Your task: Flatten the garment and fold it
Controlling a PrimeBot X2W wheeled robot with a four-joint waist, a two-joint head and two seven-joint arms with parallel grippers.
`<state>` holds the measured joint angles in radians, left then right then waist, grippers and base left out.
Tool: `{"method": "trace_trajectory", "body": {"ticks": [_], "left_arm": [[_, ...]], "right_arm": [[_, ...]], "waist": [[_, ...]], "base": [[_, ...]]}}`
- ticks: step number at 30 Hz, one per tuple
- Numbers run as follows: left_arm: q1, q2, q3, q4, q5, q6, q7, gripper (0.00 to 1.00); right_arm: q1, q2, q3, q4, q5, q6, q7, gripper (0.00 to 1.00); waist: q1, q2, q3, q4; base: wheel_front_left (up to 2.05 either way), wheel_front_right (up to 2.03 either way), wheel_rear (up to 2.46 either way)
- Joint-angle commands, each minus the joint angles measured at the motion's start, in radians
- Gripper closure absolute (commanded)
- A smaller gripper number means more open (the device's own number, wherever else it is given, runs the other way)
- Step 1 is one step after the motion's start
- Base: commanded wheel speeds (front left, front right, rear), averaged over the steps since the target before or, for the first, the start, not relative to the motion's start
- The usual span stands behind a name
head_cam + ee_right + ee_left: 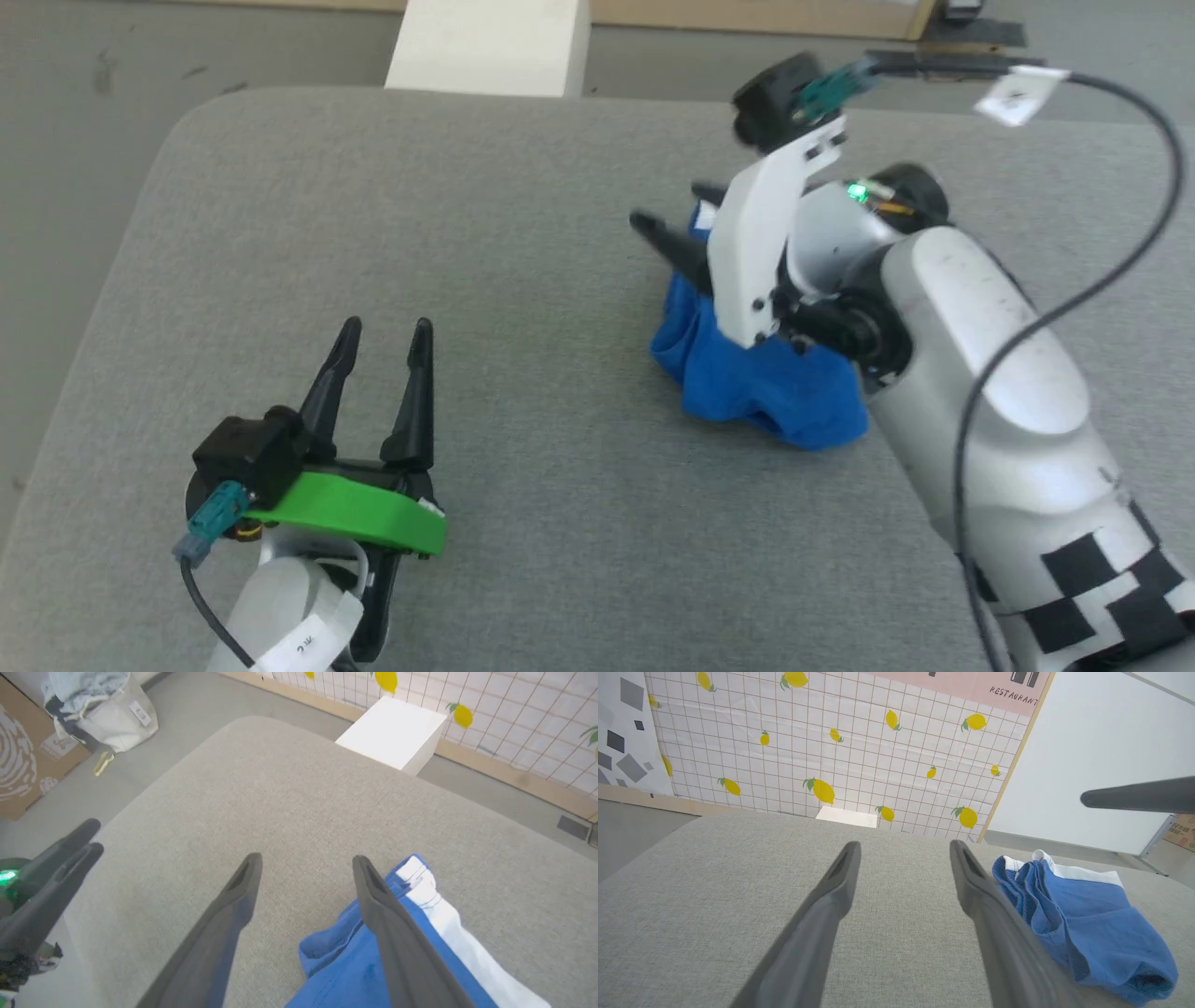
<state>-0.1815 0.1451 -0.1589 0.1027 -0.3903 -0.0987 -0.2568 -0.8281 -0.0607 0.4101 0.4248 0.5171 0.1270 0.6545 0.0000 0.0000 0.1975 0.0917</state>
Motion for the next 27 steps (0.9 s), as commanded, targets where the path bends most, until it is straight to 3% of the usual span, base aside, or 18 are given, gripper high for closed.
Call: {"method": "trace_trajectory", "body": {"ticks": [1, 11, 15, 21, 27], "left_arm": [[0.011, 0.009, 0.005, -0.004, -0.001, 0.007, -0.001, 0.0], [0.031, 0.027, 0.024, -0.017, -0.011, 0.027, 0.004, 0.0], [0.04, 0.028, 0.04, -0.019, -0.016, 0.044, 0.002, 0.0], [0.053, 0.03, 0.061, -0.013, -0.023, 0.059, 0.0, 0.0], [0.075, 0.042, 0.072, -0.007, -0.017, 0.077, 0.002, 0.0]], "right_arm": [[-0.006, -0.013, -0.011, -0.019, 0.012, 0.004, -0.031, 0.0], [0.077, -0.097, -0.116, -0.149, 0.029, 0.004, -0.348, 0.0], [0.156, -0.136, -0.178, -0.197, 0.007, 0.004, -0.565, 0.0], [0.281, -0.151, -0.287, -0.219, -0.036, 0.004, -0.793, 0.0], [0.424, -0.131, -0.398, -0.245, -0.105, 0.004, -0.898, 0.0]], "waist": [[0.0, 0.0, -0.026, -0.028], [0.0, 0.0, -0.06, -0.076], [0.0, 0.0, -0.08, -0.089], [0.0, 0.0, -0.116, -0.095], [0.0, 0.0, -0.151, -0.093]], "base": [[0.0, 0.0, 0.0], [0.0, 0.0, 0.0], [0.0, 0.0, 0.0], [0.0, 0.0, 0.0], [0.0, 0.0, 0.0]]}}
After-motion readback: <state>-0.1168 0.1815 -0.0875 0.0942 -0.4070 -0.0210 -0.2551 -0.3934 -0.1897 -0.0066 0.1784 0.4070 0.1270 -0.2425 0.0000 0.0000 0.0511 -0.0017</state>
